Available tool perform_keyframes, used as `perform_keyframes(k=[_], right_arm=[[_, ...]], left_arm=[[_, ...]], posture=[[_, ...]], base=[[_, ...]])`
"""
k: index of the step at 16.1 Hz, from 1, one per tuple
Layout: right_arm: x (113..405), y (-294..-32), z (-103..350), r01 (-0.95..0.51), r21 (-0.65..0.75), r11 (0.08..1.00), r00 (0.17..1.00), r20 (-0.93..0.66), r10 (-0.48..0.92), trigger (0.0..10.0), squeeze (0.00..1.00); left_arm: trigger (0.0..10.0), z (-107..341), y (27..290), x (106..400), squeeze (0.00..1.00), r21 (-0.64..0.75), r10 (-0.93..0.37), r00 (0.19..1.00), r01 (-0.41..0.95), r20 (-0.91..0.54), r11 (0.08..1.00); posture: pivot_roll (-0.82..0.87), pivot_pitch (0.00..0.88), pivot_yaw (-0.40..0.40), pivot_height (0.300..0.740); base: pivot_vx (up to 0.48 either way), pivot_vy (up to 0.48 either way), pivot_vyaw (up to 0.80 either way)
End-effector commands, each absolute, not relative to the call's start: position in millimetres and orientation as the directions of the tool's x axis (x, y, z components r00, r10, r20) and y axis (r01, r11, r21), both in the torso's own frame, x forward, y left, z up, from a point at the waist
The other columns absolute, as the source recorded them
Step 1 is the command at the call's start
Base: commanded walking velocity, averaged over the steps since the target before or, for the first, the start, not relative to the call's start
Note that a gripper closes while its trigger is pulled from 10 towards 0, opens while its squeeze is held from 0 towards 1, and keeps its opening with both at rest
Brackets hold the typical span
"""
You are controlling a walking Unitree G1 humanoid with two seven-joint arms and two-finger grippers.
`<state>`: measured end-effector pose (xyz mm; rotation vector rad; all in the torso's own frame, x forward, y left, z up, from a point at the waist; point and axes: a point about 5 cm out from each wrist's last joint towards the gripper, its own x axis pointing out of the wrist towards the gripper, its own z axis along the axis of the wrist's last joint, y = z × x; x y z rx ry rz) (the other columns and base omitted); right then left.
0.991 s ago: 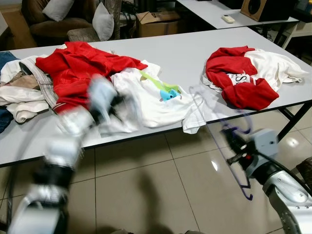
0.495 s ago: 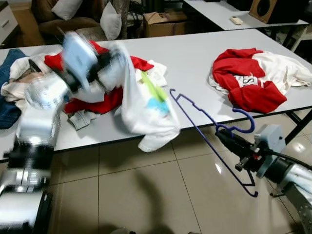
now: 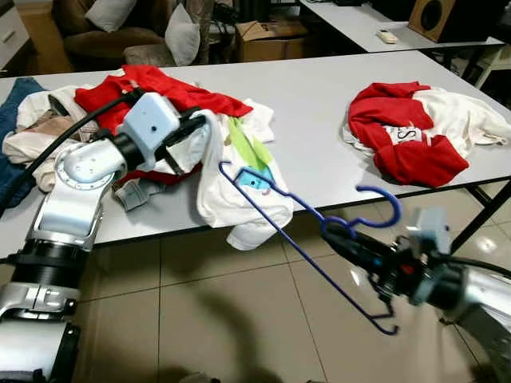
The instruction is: Hang hanger
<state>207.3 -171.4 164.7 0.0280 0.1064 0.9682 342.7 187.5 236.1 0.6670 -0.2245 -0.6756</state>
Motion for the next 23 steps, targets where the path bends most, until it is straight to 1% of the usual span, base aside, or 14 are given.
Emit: perform_keyframes(k=[1, 3, 4, 7, 10, 13, 15, 18, 23], right_arm=[[212, -170, 161, -0.808, 0.072, 0.585, 0.577, -0.107, 0.81, 10.0, 0.0], [222, -167, 157, -0.78, 0.075, 0.622, 0.611, -0.125, 0.782, 10.0, 0.0], [225, -165, 158, -0.777, 0.078, 0.625, 0.614, -0.124, 0.779, 10.0, 0.0], [226, -163, 158, -0.78, 0.084, 0.62, 0.608, -0.129, 0.783, 10.0, 0.0], [228, -160, 156, -0.793, 0.092, 0.603, 0.589, -0.136, 0.796, 10.0, 0.0], [232, -157, 154, -0.79, 0.088, 0.607, 0.592, -0.15, 0.792, 10.0, 0.0], [235, -156, 152, -0.777, 0.085, 0.624, 0.607, -0.167, 0.777, 10.0, 0.0], [244, -157, 142, -0.707, 0.08, 0.703, 0.67, -0.241, 0.702, 10.0, 0.0], [244, -150, 146, -0.72, 0.089, 0.689, 0.661, -0.216, 0.718, 10.0, 0.0]], left_arm=[[0.0, 247, 179, 342, 0.0, 0.669, -0.663, 0.748, 0.499, -0.013, 0.551], [0.0, 253, 174, 341, 0.0, 0.678, -0.675, 0.738, 0.502, -0.013, 0.537], [0.0, 256, 173, 340, 0.0, 0.683, -0.68, 0.733, 0.502, -0.011, 0.531], [0.0, 258, 171, 338, 0.0, 0.686, -0.68, 0.733, 0.5, -0.011, 0.528], [0.0, 255, 161, 335, 0.0, 0.67, -0.702, 0.712, 0.529, -0.017, 0.521], [0.0, 252, 155, 333, 0.0, 0.662, -0.713, 0.701, 0.544, -0.021, 0.515], [0.0, 253, 155, 332, 0.0, 0.662, -0.71, 0.703, 0.544, -0.024, 0.516], [0.0, 253, 157, 332, 0.0, 0.665, -0.702, 0.712, 0.539, -0.03, 0.518], [0.0, 252, 158, 334, 0.0, 0.669, -0.69, 0.722, 0.535, -0.045, 0.516]], posture=[[-0.14, 0.0, 0.0, 0.74], [-0.13, 0.0, 0.002, 0.74], [-0.12, 0.0, -0.003, 0.74], [-0.12, 0.0, -0.007, 0.74], [-0.13, 0.0, -0.009, 0.74], [-0.13, 0.0, -0.013, 0.74], [-0.13, 0.0, -0.016, 0.74], [-0.13, 0.0, -0.018, 0.74], [-0.13, 0.0, -0.02, 0.74]], base=[[0.0, 0.0, 0.0], [0.0, 0.0, 0.0], [0.0, 0.0, 0.0], [0.0, 0.0, 0.0], [0.0, 0.0, 0.0], [0.0, 0.0, 0.0], [0.0, 0.0, 0.0], [0.0, 0.0, 0.0], [0.0, 0.0, 0.0]])
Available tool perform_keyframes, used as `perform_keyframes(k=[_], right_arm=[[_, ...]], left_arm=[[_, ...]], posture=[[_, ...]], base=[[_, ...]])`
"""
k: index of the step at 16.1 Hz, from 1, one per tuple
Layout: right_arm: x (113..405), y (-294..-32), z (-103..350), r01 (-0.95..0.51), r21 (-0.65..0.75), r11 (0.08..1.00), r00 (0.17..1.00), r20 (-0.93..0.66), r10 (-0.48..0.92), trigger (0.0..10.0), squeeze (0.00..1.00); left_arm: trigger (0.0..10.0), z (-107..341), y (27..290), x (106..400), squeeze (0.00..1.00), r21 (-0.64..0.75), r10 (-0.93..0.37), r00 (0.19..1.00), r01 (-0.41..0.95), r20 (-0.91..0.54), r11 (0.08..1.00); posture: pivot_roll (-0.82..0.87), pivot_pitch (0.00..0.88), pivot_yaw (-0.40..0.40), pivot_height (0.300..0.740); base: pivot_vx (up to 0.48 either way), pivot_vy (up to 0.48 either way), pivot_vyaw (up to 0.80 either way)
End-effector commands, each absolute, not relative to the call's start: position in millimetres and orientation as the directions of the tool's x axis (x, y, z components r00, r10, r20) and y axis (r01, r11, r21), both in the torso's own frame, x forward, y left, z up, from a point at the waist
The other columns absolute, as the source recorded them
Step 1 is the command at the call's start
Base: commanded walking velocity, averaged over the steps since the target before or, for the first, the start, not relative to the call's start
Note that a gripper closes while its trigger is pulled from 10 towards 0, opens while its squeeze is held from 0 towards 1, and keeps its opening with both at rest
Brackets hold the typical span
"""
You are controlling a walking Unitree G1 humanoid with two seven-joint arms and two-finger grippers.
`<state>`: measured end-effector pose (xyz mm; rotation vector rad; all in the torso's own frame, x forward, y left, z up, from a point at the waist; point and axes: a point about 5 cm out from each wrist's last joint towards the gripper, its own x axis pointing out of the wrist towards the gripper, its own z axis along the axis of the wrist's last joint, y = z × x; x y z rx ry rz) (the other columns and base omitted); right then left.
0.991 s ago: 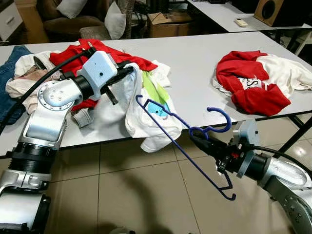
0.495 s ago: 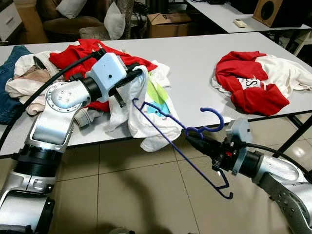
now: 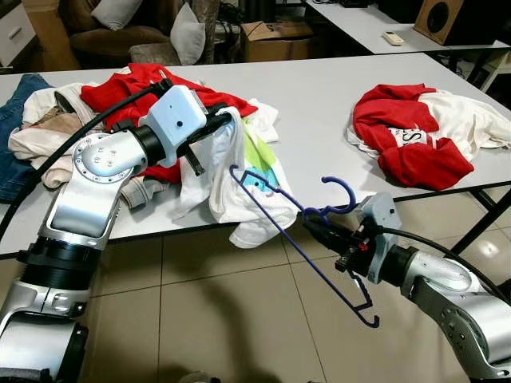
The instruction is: Hang hanger
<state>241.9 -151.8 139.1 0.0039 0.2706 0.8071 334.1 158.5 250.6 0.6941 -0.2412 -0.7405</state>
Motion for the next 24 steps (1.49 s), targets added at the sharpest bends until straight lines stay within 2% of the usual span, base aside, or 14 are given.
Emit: perform_keyframes(k=[1, 4, 7, 10, 13, 14, 16, 18, 21, 24], right_arm=[[244, -150, 148, -0.72, 0.092, 0.688, 0.662, -0.209, 0.72, 10.0, 0.0], [256, -149, 151, -0.677, 0.088, 0.731, 0.71, -0.185, 0.679, 10.0, 0.0], [270, -135, 158, -0.638, 0.143, 0.756, 0.747, -0.123, 0.653, 10.0, 0.0], [274, -113, 161, -0.665, 0.196, 0.72, 0.718, -0.094, 0.689, 10.0, 0.0], [275, -107, 152, -0.642, 0.213, 0.736, 0.721, -0.158, 0.674, 10.0, 0.0], [276, -106, 129, -0.558, 0.243, 0.794, 0.727, -0.319, 0.608, 10.0, 0.0], [278, -112, 112, -0.467, 0.258, 0.846, 0.736, -0.417, 0.534, 10.0, 0.0], [283, -125, 111, -0.392, 0.258, 0.883, 0.778, -0.42, 0.468, 10.0, 0.0], [292, -141, 129, -0.348, 0.28, 0.894, 0.849, -0.31, 0.428, 10.0, 0.0], [290, -158, 146, -0.367, 0.28, 0.887, 0.873, -0.227, 0.432, 10.0, 0.0]], left_arm=[[0.0, 252, 158, 334, 0.0, 0.668, -0.691, 0.722, 0.536, -0.045, 0.517], [0.0, 250, 149, 331, 0.0, 0.643, -0.723, 0.688, 0.58, -0.059, 0.499], [0.0, 245, 140, 328, 0.0, 0.62, -0.749, 0.658, 0.621, -0.08, 0.479], [0.0, 241, 141, 330, 0.0, 0.629, -0.725, 0.683, 0.604, -0.09, 0.49], [0.0, 243, 143, 331, 0.0, 0.634, -0.712, 0.697, 0.588, -0.081, 0.503], [0.0, 249, 143, 333, 0.0, 0.629, -0.705, 0.708, 0.57, -0.049, 0.529], [0.0, 258, 141, 332, 0.0, 0.616, -0.718, 0.696, 0.571, -0.012, 0.543], [0.0, 267, 140, 331, 0.0, 0.602, -0.726, 0.688, 0.568, 0.029, 0.562], [0.0, 269, 147, 334, 0.0, 0.604, -0.697, 0.715, 0.533, 0.051, 0.592], [0.0, 265, 162, 341, 0.0, 0.613, -0.625, 0.78, 0.473, 0.044, 0.633]], posture=[[-0.13, 0.0, -0.019, 0.74], [-0.13, 0.0, -0.019, 0.74], [-0.13, 0.0, -0.019, 0.74], [-0.13, 0.0, -0.027, 0.74], [-0.13, 0.0, -0.027, 0.74], [-0.13, 0.0, -0.027, 0.74], [-0.13, 0.0, -0.025, 0.74], [-0.13, 0.0, -0.023, 0.74], [-0.13, 0.0, -0.025, 0.74], [-0.13, 0.0, -0.028, 0.74]], base=[[0.0, 0.0, 0.0], [0.0, 0.0, 0.0], [0.0, 0.0, 0.0], [0.0, 0.0, 0.0], [0.0, 0.0, 0.0], [0.0, 0.0, 0.0], [0.0, 0.0, 0.0], [0.0, 0.0, 0.0], [0.0, 0.0, 0.0], [0.0, 0.0, 0.0]])
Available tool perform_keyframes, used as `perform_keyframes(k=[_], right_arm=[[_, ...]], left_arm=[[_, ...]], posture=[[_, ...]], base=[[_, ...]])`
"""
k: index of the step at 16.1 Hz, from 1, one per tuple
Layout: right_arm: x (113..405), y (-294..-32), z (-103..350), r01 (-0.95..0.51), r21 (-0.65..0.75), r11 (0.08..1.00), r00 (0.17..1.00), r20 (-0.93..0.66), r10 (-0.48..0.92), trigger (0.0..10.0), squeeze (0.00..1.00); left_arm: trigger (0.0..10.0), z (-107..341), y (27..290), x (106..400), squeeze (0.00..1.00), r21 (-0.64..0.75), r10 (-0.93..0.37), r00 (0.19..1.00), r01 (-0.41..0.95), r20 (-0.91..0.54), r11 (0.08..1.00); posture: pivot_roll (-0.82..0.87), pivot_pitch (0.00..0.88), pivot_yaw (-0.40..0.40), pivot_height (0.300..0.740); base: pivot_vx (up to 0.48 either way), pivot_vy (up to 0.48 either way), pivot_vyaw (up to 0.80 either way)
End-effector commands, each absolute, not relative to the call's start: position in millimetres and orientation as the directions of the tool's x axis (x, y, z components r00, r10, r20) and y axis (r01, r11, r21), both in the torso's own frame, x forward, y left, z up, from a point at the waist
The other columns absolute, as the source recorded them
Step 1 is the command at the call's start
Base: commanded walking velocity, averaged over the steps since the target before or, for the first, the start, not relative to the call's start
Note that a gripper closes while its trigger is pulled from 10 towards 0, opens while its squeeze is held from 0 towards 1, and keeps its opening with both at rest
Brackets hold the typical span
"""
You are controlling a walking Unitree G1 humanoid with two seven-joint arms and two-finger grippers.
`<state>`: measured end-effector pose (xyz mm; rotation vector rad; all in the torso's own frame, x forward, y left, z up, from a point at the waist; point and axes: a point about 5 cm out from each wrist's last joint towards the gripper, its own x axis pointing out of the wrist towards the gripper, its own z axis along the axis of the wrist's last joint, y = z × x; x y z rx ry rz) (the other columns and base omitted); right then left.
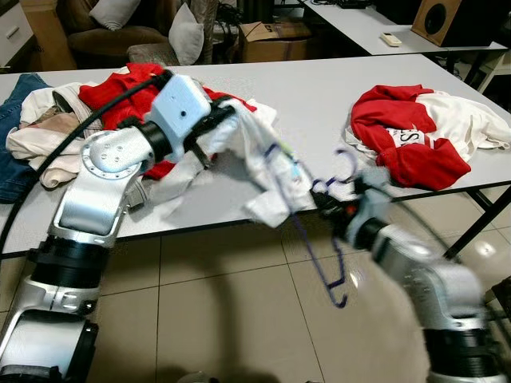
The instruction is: Hang hanger
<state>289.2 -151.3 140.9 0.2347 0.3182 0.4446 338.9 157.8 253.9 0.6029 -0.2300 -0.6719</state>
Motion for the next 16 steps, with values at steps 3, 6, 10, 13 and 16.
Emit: perform_keyframes(k=[3, 6, 10, 13, 16], right_arm=[[294, -181, 189, -0.368, 0.318, 0.874, 0.924, 0.018, 0.382, 10.0, 0.0], [281, -174, 143, -0.329, 0.287, 0.9, 0.873, -0.271, 0.405, 10.0, 0.0], [260, -171, 108, -0.377, 0.063, 0.924, 0.797, -0.487, 0.358, 10.0, 0.0], [259, -165, 111, -0.469, -0.128, 0.874, 0.811, -0.454, 0.369, 10.0, 0.0], [266, -155, 134, -0.487, -0.409, 0.772, 0.87, -0.308, 0.386, 10.0, 0.0]], left_arm=[[0.0, 257, 180, 342, 0.0, 0.62, -0.569, 0.822, 0.441, 0.01, 0.649], [0.0, 223, 164, 333, 0.0, 0.571, -0.621, 0.778, 0.554, -0.097, 0.605], [0.0, 221, 138, 324, 0.0, 0.542, -0.704, 0.705, 0.626, -0.084, 0.561], [0.0, 229, 134, 326, 0.0, 0.543, -0.711, 0.701, 0.615, -0.046, 0.572], [0.0, 236, 133, 327, 0.0, 0.527, -0.709, 0.705, 0.609, -0.017, 0.593]], posture=[[-0.13, 0.0, -0.032, 0.74], [-0.13, 0.0, -0.029, 0.74], [-0.13, 0.0, -0.01, 0.74], [-0.13, 0.0, 0.006, 0.74], [-0.13, 0.0, 0.011, 0.74]], base=[[0.0, 0.0, 0.0], [0.0, 0.0, 0.0], [0.0, 0.0, 0.0], [0.0, 0.0, 0.0], [0.0, 0.0, 0.0]])
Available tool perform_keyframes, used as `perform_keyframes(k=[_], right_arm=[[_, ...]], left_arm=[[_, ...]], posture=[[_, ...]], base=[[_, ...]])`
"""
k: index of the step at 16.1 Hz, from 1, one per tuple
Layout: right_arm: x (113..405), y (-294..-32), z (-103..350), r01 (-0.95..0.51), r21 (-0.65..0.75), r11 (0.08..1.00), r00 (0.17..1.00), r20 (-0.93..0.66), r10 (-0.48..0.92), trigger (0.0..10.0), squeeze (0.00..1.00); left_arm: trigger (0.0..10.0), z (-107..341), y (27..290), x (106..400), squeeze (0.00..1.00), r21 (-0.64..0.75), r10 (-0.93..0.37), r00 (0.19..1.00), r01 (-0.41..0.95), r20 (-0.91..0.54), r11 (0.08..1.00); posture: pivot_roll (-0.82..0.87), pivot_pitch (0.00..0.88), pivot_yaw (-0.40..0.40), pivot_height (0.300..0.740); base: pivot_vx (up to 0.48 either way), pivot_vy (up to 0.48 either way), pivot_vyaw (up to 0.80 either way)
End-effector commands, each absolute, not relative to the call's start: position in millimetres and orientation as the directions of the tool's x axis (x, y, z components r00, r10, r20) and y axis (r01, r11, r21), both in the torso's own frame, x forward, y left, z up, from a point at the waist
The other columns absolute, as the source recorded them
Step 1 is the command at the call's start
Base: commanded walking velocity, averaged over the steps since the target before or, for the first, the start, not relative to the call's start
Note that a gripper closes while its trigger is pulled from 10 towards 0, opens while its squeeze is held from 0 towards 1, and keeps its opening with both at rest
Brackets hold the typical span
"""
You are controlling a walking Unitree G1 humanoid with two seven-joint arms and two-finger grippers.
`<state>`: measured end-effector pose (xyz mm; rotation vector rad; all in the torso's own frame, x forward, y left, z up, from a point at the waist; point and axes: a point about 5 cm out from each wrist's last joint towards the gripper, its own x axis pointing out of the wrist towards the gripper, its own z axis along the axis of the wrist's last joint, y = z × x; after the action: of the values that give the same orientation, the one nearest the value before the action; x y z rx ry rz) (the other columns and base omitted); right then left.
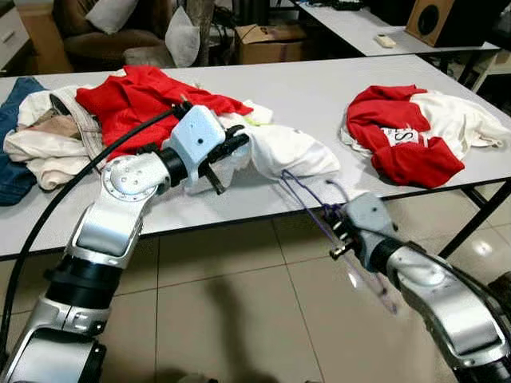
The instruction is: Hang hanger
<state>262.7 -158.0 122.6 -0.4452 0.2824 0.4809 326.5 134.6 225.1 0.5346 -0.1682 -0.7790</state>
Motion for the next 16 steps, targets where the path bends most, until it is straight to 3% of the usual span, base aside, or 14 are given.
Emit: perform_keyframes(k=[1, 4, 7, 9, 11, 13, 14, 15, 16], right_arm=[[267, -154, 136, -0.481, -0.439, 0.759, 0.875, -0.294, 0.385, 10.0, 0.0], [264, -139, 141, -0.507, -0.608, 0.611, 0.853, -0.252, 0.457, 10.0, 0.0], [254, -120, 138, -0.551, -0.632, 0.545, 0.804, -0.225, 0.551, 10.0, 0.0], [253, -118, 137, -0.535, -0.626, 0.568, 0.817, -0.211, 0.537, 10.0, 0.0], [263, -132, 142, -0.4, -0.616, 0.679, 0.903, -0.136, 0.408, 10.0, 0.0], [261, -143, 148, -0.362, -0.47, 0.805, 0.925, -0.075, 0.373, 10.0, 0.0], [260, -144, 149, -0.368, -0.453, 0.812, 0.923, -0.074, 0.378, 10.0, 0.0], [237, -134, 137, -0.57, -0.394, 0.721, 0.816, -0.173, 0.551, 10.0, 0.0], [226, -131, 131, -0.64, -0.36, 0.678, 0.764, -0.212, 0.609, 10.0, 0.0]], left_arm=[[0.0, 236, 134, 327, 0.0, 0.524, -0.707, 0.707, 0.606, -0.01, 0.599], [0.0, 241, 139, 333, 0.0, 0.493, -0.665, 0.747, 0.566, 0.034, 0.661], [0.0, 241, 140, 335, 0.0, 0.453, -0.646, 0.761, 0.558, 0.055, 0.695], [0.0, 239, 138, 335, 0.0, 0.454, -0.656, 0.754, 0.571, 0.039, 0.684], [0.0, 239, 137, 334, 0.0, 0.457, -0.674, 0.738, 0.59, 0.03, 0.666], [0.0, 239, 149, 340, 0.0, 0.472, -0.62, 0.784, 0.539, 0.02, 0.698], [0.0, 239, 150, 341, 0.0, 0.471, -0.614, 0.789, 0.534, 0.02, 0.702], [0.0, 235, 159, 347, 0.0, 0.495, -0.559, 0.829, 0.488, -0.006, 0.719], [0.0, 233, 162, 349, 0.0, 0.504, -0.538, 0.842, 0.472, -0.017, 0.723]], posture=[[-0.13, 0.0, 0.011, 0.74], [-0.13, 0.0, 0.006, 0.74], [-0.13, 0.0, 0.011, 0.74], [-0.14, 0.0, 0.014, 0.74], [-0.14, 0.0, 0.02, 0.74], [-0.14, 0.0, 0.024, 0.74], [-0.14, 0.0, 0.024, 0.74], [-0.15, 0.0, 0.029, 0.74], [-0.16, 0.0, 0.032, 0.74]], base=[[0.0, 0.0, 0.0], [0.0, 0.0, 0.0], [0.0, 0.0, 0.0], [0.0, 0.0, 0.0], [0.0, 0.0, 0.0], [0.0, 0.0, 0.0], [0.0, 0.0, 0.0], [0.0, 0.0, 0.0], [0.0, 0.0, 0.0]])
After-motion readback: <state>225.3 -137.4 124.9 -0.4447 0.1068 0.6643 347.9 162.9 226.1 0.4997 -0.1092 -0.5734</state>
